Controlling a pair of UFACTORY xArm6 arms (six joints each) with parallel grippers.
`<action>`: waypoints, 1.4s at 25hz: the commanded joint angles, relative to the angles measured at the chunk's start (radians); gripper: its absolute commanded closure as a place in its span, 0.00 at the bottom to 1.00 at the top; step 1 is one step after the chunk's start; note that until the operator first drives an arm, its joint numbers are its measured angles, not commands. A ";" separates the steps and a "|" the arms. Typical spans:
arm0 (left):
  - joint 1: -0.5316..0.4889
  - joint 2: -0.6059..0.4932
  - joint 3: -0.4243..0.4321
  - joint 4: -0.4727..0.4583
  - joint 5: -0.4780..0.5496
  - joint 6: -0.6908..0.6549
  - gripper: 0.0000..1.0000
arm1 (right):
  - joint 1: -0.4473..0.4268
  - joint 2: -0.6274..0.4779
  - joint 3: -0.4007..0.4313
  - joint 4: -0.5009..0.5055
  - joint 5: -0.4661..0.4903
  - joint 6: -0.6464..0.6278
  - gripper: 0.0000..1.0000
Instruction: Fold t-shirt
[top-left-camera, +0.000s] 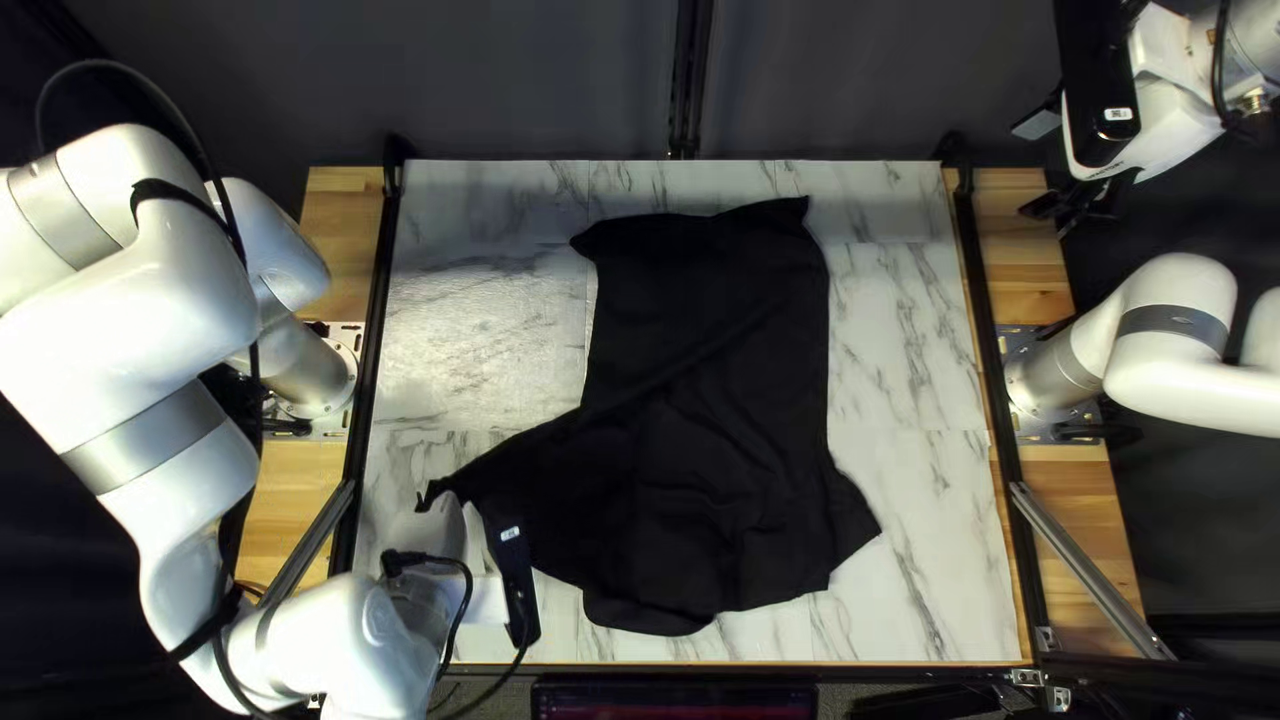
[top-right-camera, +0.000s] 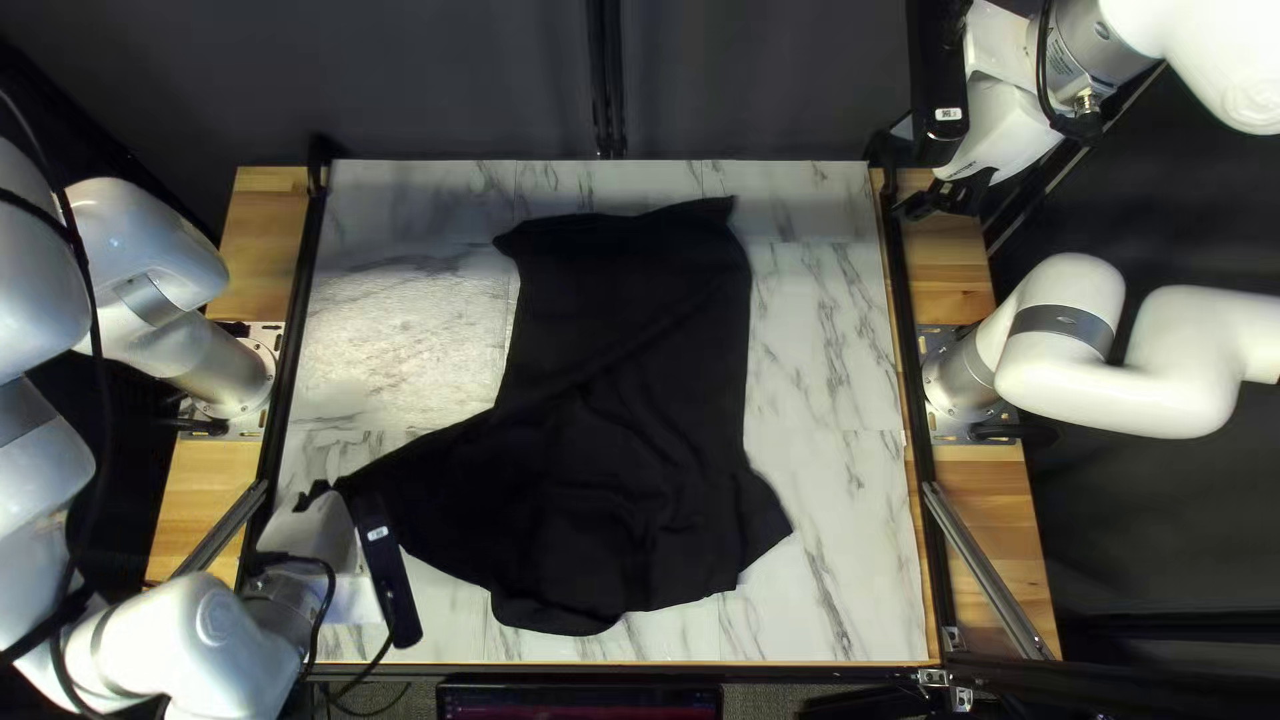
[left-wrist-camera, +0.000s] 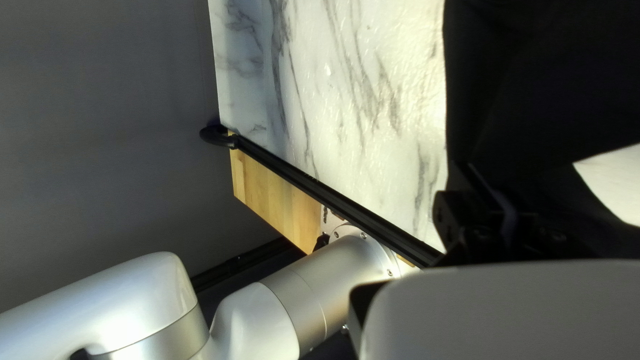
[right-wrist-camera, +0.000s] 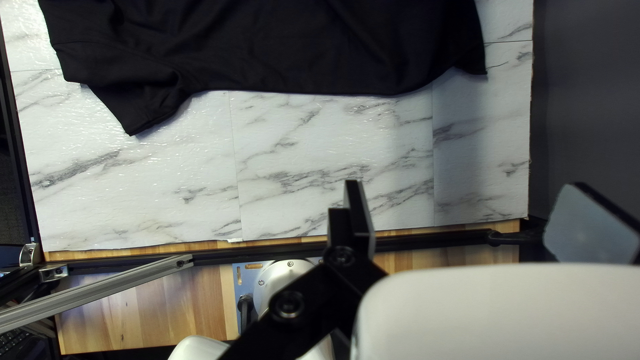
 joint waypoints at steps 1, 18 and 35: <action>-0.005 0.017 -0.011 -0.009 -0.007 -0.015 0.99 | 0.000 0.000 0.000 0.000 0.000 0.000 0.00; 0.051 -0.098 0.048 -0.049 -0.022 0.002 0.00 | 0.000 0.000 0.000 0.000 0.000 0.000 0.00; 0.093 -0.188 -0.056 0.005 0.147 0.155 0.00 | 0.000 0.000 0.000 0.000 0.000 0.000 0.00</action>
